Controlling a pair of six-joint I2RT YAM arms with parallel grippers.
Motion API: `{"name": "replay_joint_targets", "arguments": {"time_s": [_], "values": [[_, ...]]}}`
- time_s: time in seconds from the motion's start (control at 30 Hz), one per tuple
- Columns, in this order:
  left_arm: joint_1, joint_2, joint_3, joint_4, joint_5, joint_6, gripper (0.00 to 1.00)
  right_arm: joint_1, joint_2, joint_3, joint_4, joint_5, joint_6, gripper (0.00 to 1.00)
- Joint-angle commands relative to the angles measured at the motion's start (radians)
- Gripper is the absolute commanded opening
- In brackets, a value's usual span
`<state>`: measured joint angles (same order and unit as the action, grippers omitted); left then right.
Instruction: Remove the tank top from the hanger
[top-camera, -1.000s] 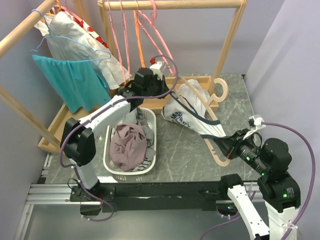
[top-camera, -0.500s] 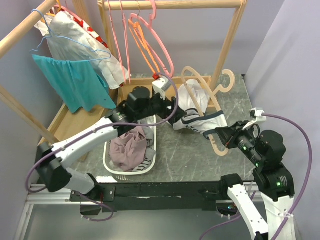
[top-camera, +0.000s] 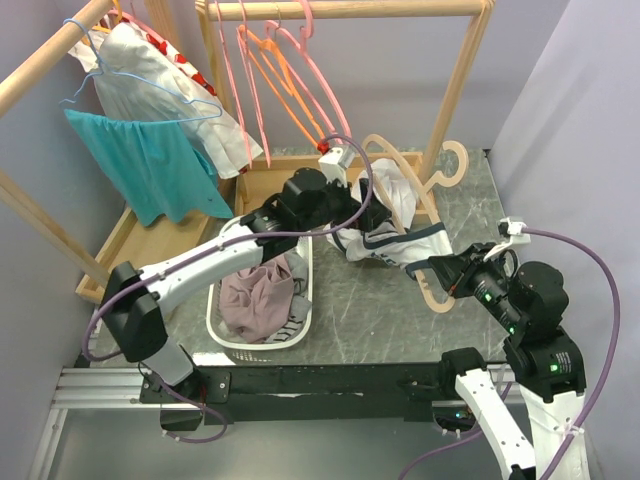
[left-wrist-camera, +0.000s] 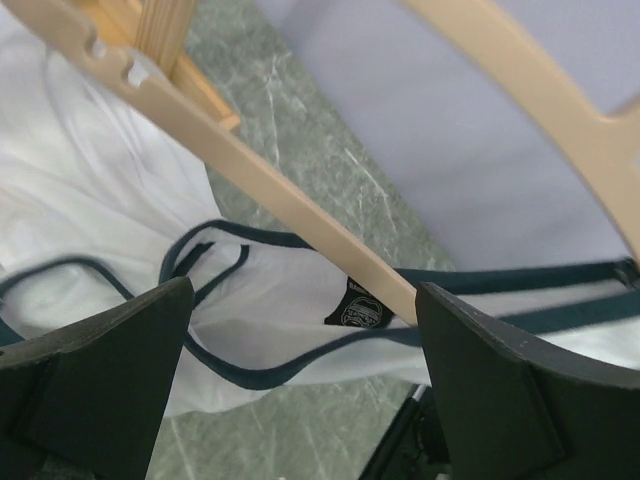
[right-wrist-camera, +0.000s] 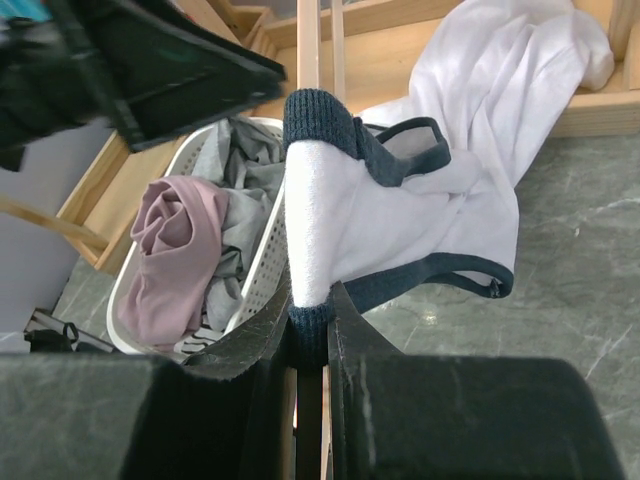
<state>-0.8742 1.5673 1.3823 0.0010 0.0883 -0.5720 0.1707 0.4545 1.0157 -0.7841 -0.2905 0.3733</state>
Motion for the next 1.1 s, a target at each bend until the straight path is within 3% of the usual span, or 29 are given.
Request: {"name": "replay_joint_targets", "arguments": {"time_s": [0.0,0.17,0.33,0.5,0.57,0.6,0.67,0.7,0.77,0.93,0.97,1.0,1.07], "values": [[-0.009,0.029,0.064,0.005,-0.050,-0.123,0.99,0.004,-0.019,0.052,0.095,-0.029,-0.008,0.00],[-0.009,0.079,0.101,0.031,-0.059,-0.178,1.00,0.004,-0.034,0.037,0.114,-0.056,-0.008,0.00],[-0.011,0.112,0.098,0.171,0.017,-0.248,0.99,0.004,-0.037,0.026,0.105,-0.065,-0.014,0.00],[-0.012,0.175,0.176,0.142,0.070,-0.238,0.98,0.004,-0.046,0.012,0.097,-0.068,-0.022,0.00],[-0.012,0.180,0.178,0.151,0.090,-0.233,0.81,0.004,-0.047,0.008,0.094,-0.072,-0.025,0.00],[-0.012,0.183,0.175,0.154,0.094,-0.233,0.57,0.004,-0.045,0.004,0.094,-0.075,-0.027,0.00],[-0.014,0.183,0.167,0.149,0.100,-0.229,0.41,0.004,-0.043,-0.002,0.098,-0.081,-0.028,0.00],[-0.016,0.183,0.164,0.145,0.103,-0.224,0.21,0.004,-0.045,-0.005,0.098,-0.084,-0.028,0.00],[-0.016,0.177,0.149,0.137,0.100,-0.218,0.01,0.004,-0.045,-0.008,0.105,-0.081,-0.031,0.00],[-0.016,0.168,0.115,0.142,0.102,-0.216,0.01,0.004,-0.027,0.003,0.097,-0.078,-0.045,0.05],[-0.016,0.169,0.115,0.142,0.102,-0.216,0.01,0.004,-0.027,0.004,0.098,-0.076,-0.047,0.08],[-0.016,0.171,0.116,0.139,0.105,-0.215,0.01,0.004,-0.027,0.004,0.100,-0.070,-0.045,0.18],[-0.016,0.174,0.119,0.133,0.105,-0.215,0.01,0.004,-0.027,0.014,0.105,-0.062,-0.042,0.22]]}}
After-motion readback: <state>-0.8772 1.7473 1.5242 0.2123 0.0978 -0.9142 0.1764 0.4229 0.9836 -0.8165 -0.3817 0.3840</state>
